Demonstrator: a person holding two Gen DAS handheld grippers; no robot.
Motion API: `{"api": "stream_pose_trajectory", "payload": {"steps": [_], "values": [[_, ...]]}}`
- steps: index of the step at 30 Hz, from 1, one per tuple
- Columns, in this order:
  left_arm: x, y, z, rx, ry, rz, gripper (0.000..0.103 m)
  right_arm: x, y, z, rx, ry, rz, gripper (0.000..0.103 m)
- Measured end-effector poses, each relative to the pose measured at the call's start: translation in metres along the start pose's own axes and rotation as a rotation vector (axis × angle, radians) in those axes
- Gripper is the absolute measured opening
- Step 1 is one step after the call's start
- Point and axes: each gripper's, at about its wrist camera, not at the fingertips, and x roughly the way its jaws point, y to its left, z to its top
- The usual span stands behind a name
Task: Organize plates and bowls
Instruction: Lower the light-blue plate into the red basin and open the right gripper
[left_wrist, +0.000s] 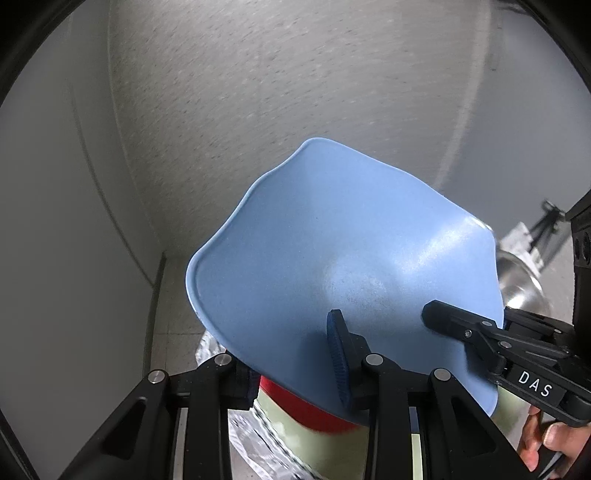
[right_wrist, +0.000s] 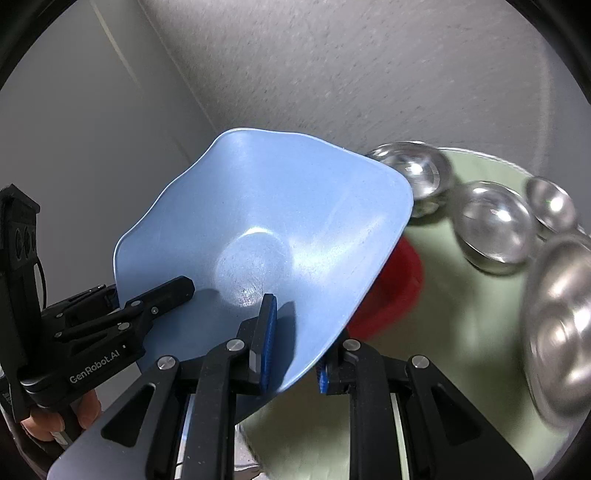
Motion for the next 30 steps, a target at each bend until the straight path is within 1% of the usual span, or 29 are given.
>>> {"api": "stream_pose_trajectory", "payload": {"steps": [3, 4, 6, 7, 12, 13, 14, 15, 17, 19, 20, 21, 22, 24, 26, 28, 29, 30], "values": [[0.022, 0.004, 0.008, -0.021, 0.04, 0.024, 0.029, 0.029, -0.01, 0.016, 0.005, 0.06, 0.014, 0.018], [0.042, -0.004, 0.016, -0.027, 0.063, 0.03, 0.029, 0.04, -0.015, 0.02, 0.005, 0.082, 0.015, 0.018], [0.063, -0.007, 0.021, -0.035, 0.096, 0.034, 0.029, 0.058, -0.023, 0.025, 0.016, 0.126, 0.017, 0.018], [0.077, -0.01, 0.023, -0.046, 0.115, 0.038, 0.029, 0.064, -0.025, 0.027, 0.02, 0.14, 0.019, 0.018], [0.117, -0.023, 0.033, -0.05, 0.16, 0.047, 0.029, 0.085, -0.033, 0.03, 0.024, 0.187, 0.006, 0.019], [0.115, -0.021, 0.03, -0.049, 0.168, 0.046, 0.03, 0.088, -0.034, 0.029, 0.024, 0.193, 0.0, 0.019], [0.125, -0.027, 0.031, -0.046, 0.181, 0.047, 0.03, 0.086, -0.03, 0.026, 0.027, 0.196, -0.002, 0.019], [0.123, -0.026, 0.03, -0.046, 0.187, 0.048, 0.03, 0.087, -0.029, 0.024, 0.03, 0.198, -0.007, 0.019], [0.129, -0.027, 0.036, -0.048, 0.191, 0.053, 0.035, 0.085, -0.027, 0.024, 0.018, 0.184, -0.026, 0.02], [0.14, -0.036, 0.041, -0.041, 0.197, 0.062, 0.036, 0.087, -0.028, 0.025, 0.005, 0.183, -0.043, 0.022], [0.143, -0.037, 0.043, -0.037, 0.199, 0.063, 0.037, 0.087, -0.027, 0.024, 0.0, 0.182, -0.05, 0.024], [0.14, -0.031, 0.042, -0.037, 0.2, 0.063, 0.036, 0.087, -0.026, 0.023, -0.002, 0.18, -0.056, 0.024], [0.141, -0.034, 0.044, -0.034, 0.2, 0.065, 0.037, 0.086, -0.025, 0.022, -0.004, 0.177, -0.061, 0.024], [0.138, -0.028, 0.043, -0.019, 0.203, 0.069, 0.04, 0.084, -0.024, 0.02, -0.012, 0.171, -0.075, 0.026], [0.133, -0.027, 0.041, -0.007, 0.199, 0.068, 0.05, 0.08, -0.016, 0.012, -0.015, 0.164, -0.078, 0.026], [0.135, -0.03, 0.041, -0.002, 0.199, 0.059, 0.053, 0.078, -0.015, 0.006, -0.014, 0.159, -0.086, 0.028], [0.139, -0.028, 0.043, -0.001, 0.199, 0.057, 0.053, 0.075, -0.013, 0.001, -0.008, 0.159, -0.086, 0.028], [0.144, -0.034, 0.047, -0.003, 0.203, 0.058, 0.053, 0.073, -0.012, -0.002, 0.001, 0.16, -0.084, 0.029]]}}
